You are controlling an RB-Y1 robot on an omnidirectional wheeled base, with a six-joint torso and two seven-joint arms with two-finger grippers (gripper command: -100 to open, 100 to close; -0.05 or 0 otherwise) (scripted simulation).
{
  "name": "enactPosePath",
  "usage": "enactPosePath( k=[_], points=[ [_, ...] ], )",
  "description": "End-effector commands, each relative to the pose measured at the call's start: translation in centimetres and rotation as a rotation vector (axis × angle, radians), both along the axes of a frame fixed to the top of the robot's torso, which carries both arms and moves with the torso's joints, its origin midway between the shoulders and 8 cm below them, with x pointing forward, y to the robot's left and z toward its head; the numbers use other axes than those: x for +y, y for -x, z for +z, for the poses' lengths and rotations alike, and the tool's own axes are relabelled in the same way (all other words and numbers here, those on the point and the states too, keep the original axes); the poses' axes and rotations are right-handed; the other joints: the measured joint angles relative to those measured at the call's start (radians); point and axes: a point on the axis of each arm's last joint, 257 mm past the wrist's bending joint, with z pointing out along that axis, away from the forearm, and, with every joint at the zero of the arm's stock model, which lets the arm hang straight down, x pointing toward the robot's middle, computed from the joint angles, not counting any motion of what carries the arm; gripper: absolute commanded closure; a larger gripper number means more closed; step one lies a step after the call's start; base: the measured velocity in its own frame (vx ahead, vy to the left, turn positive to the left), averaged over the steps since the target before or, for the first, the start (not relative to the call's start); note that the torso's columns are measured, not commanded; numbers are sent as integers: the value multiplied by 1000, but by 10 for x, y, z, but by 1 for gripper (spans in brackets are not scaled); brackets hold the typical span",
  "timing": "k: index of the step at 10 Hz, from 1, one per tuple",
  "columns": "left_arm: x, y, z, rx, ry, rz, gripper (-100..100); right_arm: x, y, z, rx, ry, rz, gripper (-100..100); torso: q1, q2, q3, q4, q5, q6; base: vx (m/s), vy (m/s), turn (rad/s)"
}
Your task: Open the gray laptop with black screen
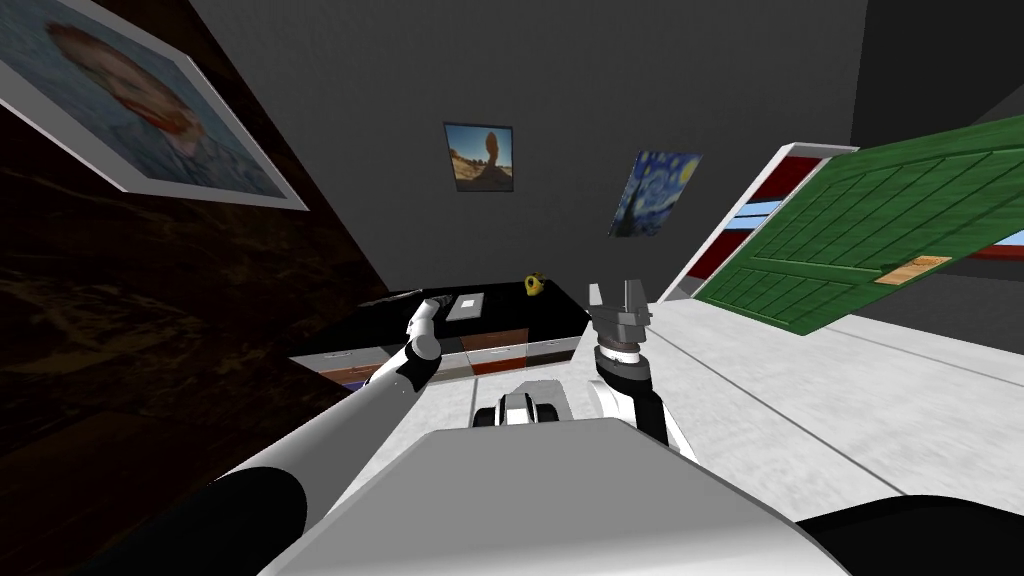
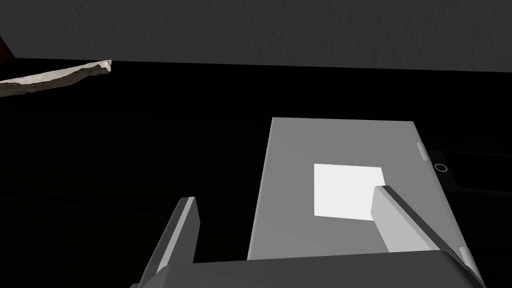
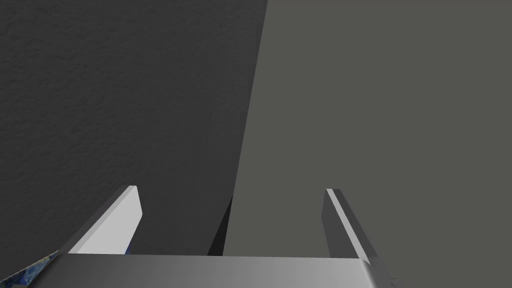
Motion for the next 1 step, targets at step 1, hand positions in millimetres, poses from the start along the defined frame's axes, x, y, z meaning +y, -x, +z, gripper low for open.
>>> enactPosePath(
  k=[1],
  points=[
    [0, 0, 0, 0, 0, 0, 0, 0, 0, 0, 0, 0, 0, 0, 0, 0, 0, 0, 0, 0, 0, 0, 0]
  ],
)
